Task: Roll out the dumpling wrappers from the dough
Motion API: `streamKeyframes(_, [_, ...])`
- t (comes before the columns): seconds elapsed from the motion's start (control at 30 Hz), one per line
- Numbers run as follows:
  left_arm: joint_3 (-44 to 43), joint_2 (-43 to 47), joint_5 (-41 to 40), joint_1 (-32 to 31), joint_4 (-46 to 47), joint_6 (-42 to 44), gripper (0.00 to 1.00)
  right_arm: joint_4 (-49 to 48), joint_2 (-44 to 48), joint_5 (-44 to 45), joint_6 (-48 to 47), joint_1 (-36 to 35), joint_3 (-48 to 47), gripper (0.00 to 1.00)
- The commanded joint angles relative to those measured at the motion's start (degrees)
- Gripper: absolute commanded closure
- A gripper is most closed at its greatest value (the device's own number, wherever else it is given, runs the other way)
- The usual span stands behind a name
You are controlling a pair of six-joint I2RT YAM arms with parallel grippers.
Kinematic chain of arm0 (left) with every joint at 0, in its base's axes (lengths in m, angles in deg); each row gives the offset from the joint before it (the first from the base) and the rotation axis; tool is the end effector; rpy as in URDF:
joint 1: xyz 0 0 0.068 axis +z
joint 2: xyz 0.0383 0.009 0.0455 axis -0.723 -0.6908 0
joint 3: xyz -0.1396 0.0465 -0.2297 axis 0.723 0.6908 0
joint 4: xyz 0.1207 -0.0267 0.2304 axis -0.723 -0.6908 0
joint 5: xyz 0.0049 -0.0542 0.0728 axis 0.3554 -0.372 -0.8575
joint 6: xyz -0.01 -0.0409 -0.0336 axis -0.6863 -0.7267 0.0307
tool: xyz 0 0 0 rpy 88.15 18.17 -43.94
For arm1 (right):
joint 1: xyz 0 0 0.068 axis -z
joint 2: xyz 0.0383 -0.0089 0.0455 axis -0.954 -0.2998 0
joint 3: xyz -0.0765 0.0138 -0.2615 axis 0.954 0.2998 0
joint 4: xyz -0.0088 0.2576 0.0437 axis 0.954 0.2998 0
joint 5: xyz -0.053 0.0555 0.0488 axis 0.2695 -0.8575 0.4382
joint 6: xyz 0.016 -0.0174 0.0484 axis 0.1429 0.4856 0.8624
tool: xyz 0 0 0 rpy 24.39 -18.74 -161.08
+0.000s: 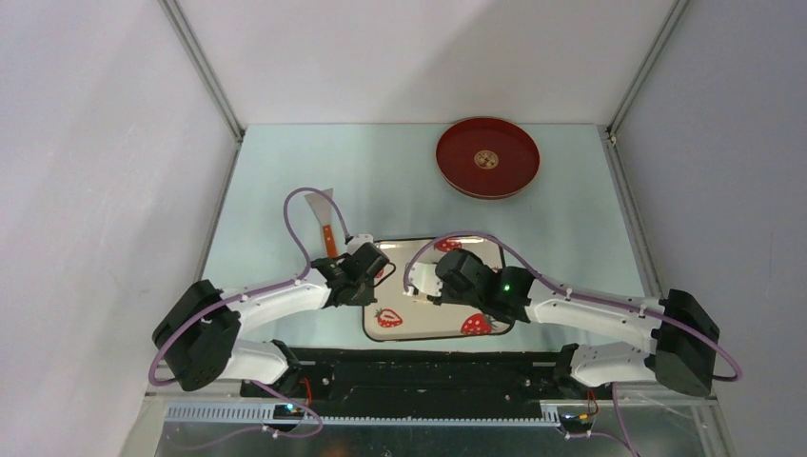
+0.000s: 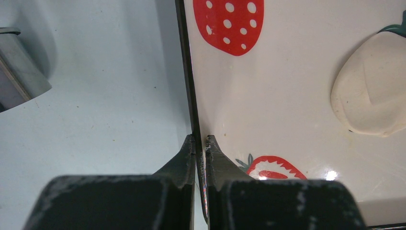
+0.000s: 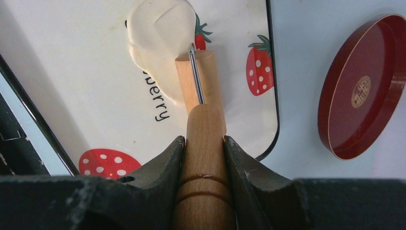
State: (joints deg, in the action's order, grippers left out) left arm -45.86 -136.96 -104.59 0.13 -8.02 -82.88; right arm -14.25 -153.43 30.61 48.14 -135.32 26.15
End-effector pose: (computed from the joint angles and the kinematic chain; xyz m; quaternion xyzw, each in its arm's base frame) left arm 0.1650 -0.1560 0.1631 0.0059 0.9702 -0.0197 0.2414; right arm 0.1244 0.2225 0.2394 -0.6585 0.6589 -0.0221 0.3631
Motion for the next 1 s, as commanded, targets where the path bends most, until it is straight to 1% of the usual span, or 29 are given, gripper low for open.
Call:
streamKeyframes(0.0, [4.18,-3.11,-2.00,0.17,-7.42,1.74,0.98,7.66,-2.09,-1.26,0.91,-2.09,0.87,1.00])
streamKeyframes(0.3, [4.19,-2.88,-2.01,0.15,-7.44,1.72,0.98,13.49,2.59,-1.92,1.93,-7.25,3.60,1.00])
streamKeyframes(0.5, [4.08,-2.98,-2.02,0.12,-7.45,1.71,0.98,16.07,3.81,-2.80,2.94,-8.43,5.90,1.00])
streamKeyframes(0.63, [4.04,-2.65,-1.85,0.16,-7.46,1.72,0.99,15.17,5.24,-1.64,3.83,-8.41,5.89,1.00])
streamKeyframes(0.77, [3.99,-1.86,-1.80,0.12,-7.41,1.75,0.98,11.39,10.83,-0.83,7.81,-5.65,3.30,1.00])
streamKeyframes(0.9, [3.60,-1.28,-1.69,0.14,-7.52,1.96,0.98,8.99,17.82,-1.65,14.97,0.05,0.05,1.00])
streamKeyframes(0.97, [3.26,-1.14,-1.65,0.13,-7.55,2.09,0.98,7.32,21.88,-3.60,17.53,3.52,-0.76,1.00])
